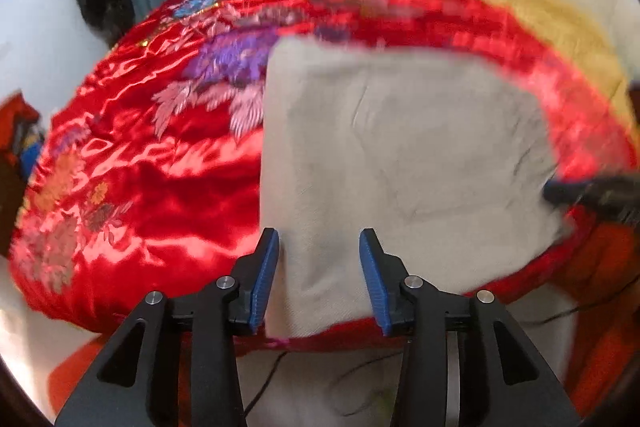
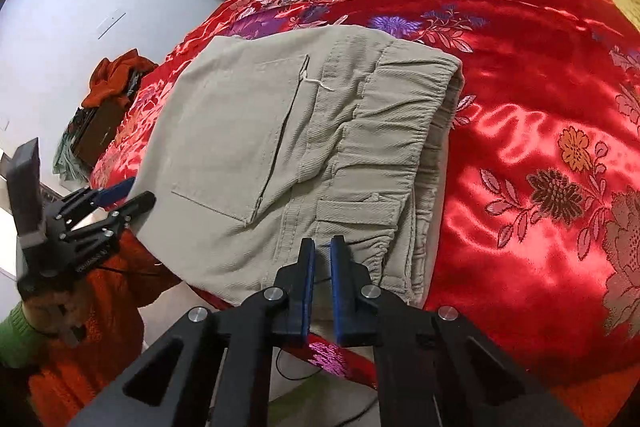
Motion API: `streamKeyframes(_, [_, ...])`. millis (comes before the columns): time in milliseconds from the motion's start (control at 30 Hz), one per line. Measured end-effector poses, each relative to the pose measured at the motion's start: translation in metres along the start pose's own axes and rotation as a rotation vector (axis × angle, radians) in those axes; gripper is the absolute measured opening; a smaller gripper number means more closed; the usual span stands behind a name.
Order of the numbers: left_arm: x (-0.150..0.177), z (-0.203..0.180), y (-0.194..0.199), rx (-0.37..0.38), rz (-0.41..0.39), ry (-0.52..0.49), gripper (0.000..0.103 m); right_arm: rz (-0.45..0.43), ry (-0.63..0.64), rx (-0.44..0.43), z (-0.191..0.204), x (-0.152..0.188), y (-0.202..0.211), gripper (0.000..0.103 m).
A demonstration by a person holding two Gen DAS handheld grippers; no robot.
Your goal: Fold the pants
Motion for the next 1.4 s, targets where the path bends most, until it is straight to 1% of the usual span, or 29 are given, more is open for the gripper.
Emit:
streamKeyframes(33, [-0.008,0.003,0.006,0.014,-0.020,0.020,0.058,0.002,0.008,0.011,0.006,-0.005,0.005,0.008])
streamKeyframes(67, [-0.019,0.006,0.011,0.016,-0.044,0.035,0.062,-0.011,0.025,0.016,0.012,-0.009,0.014,0.011])
streamKeyframes(100, [-0.028,0.009,0.013,0.013,-0.065,0.042,0.064,-0.043,0.055,0.015,0.018,-0.015,0.023,0.013])
streamKeyframes(133, [-0.038,0.010,0.011,0.005,-0.075,0.042,0.065,-0.075,0.086,0.016,0.025,-0.026,0.033,0.013])
streamKeyframes(200, [-0.054,0.009,-0.004,-0.014,-0.063,0.038,0.064,-0.111,0.116,0.028,0.032,-0.043,0.039,0.013])
streamKeyframes(233, [-0.058,0.008,-0.015,-0.017,-0.050,0.037,0.064,-0.122,0.119,0.033,0.032,-0.053,0.039,0.013])
streamKeyframes(300, [-0.057,0.007,-0.048,-0.033,0.025,0.037,0.064,-0.111,0.099,0.049,0.025,-0.062,0.024,0.014])
streamKeyframes(333, [-0.052,0.006,-0.071,-0.055,0.093,0.023,0.062,-0.085,0.074,0.066,0.015,-0.063,0.010,0.014])
streamKeyframes(367, [-0.046,0.005,-0.086,-0.059,0.122,0.012,0.063,-0.033,0.039,0.097,0.000,-0.060,-0.011,0.014])
streamKeyframes(400, [-0.040,0.005,-0.092,-0.066,0.122,0.005,0.065,-0.005,0.016,0.106,-0.009,-0.055,-0.024,0.014])
streamKeyframes(433, [-0.036,0.004,-0.095,-0.076,0.114,-0.002,0.066,-0.004,-0.007,0.096,-0.017,-0.051,-0.035,0.013])
streamKeyframes(467, [-0.035,0.004,-0.095,-0.078,0.106,-0.004,0.066,-0.038,-0.024,0.077,-0.023,-0.046,-0.037,0.013])
streamKeyframes(500, [-0.036,0.005,-0.092,-0.075,0.106,-0.001,0.066,-0.058,-0.033,0.069,-0.024,-0.044,-0.034,0.013])
streamKeyframes(533, [-0.037,0.005,-0.087,-0.071,0.105,0.002,0.066,-0.057,-0.037,0.071,-0.022,-0.044,-0.031,0.013])
streamKeyframes(633, [-0.040,0.005,-0.061,-0.058,0.082,-0.008,0.064,-0.067,-0.025,0.103,-0.011,-0.042,-0.009,0.014])
streamKeyframes(667, [-0.036,0.005,-0.045,-0.044,0.052,-0.017,0.064,-0.090,-0.009,0.089,-0.005,-0.038,0.005,0.014])
streamKeyframes(733, [-0.025,0.004,-0.024,-0.021,0.025,-0.028,0.066,-0.118,0.021,0.047,0.007,-0.027,0.025,0.014])
streamKeyframes(800, [-0.007,0.003,-0.012,0.001,0.020,-0.035,0.069,-0.122,0.064,-0.004,0.022,-0.012,0.037,0.014])
streamKeyframes(833, [0.000,0.001,-0.014,0.004,0.035,-0.041,0.069,-0.110,0.076,-0.016,0.025,-0.006,0.035,0.015])
streamKeyframes(867, [0.014,-0.001,-0.023,-0.002,0.079,-0.060,0.069,-0.079,0.082,-0.016,0.027,0.003,0.028,0.016])
streamKeyframes(900, [0.019,-0.004,-0.033,-0.013,0.103,-0.075,0.069,-0.034,0.077,0.005,0.024,0.012,0.016,0.017])
streamKeyframes(933, [0.026,-0.004,-0.040,-0.025,0.113,-0.080,0.070,-0.003,0.062,0.022,0.018,0.019,0.004,0.015])
streamKeyframes(967, [0.029,-0.003,-0.046,-0.031,0.118,-0.069,0.070,0.009,0.025,0.008,0.010,0.026,-0.005,0.012])
streamKeyframes(1033, [0.026,0.002,-0.050,-0.015,0.125,-0.013,0.070,-0.014,-0.055,-0.033,-0.002,0.031,-0.009,0.004])
streamKeyframes(1100, [0.023,0.004,-0.053,0.000,0.138,0.015,0.070,-0.026,-0.100,-0.060,-0.008,0.031,-0.007,0.004])
streamKeyframes(1267, [0.029,0.002,-0.052,-0.008,0.109,0.004,0.071,-0.043,-0.101,-0.062,-0.008,0.037,-0.005,0.004])
streamKeyframes(1400, [0.030,0.006,-0.052,-0.017,0.106,0.018,0.078,-0.054,-0.104,-0.064,-0.008,0.041,-0.001,0.004])
Point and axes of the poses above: each gripper's, at about its wrist camera, not at the fingertips, and y roughly against the way its jaws point, z to its left, x to its underside, the point moved 1 cm from there along -y, roughly the way its jaws point, and after that the axes turned 2 degrees about y, right-handed, at the moved point
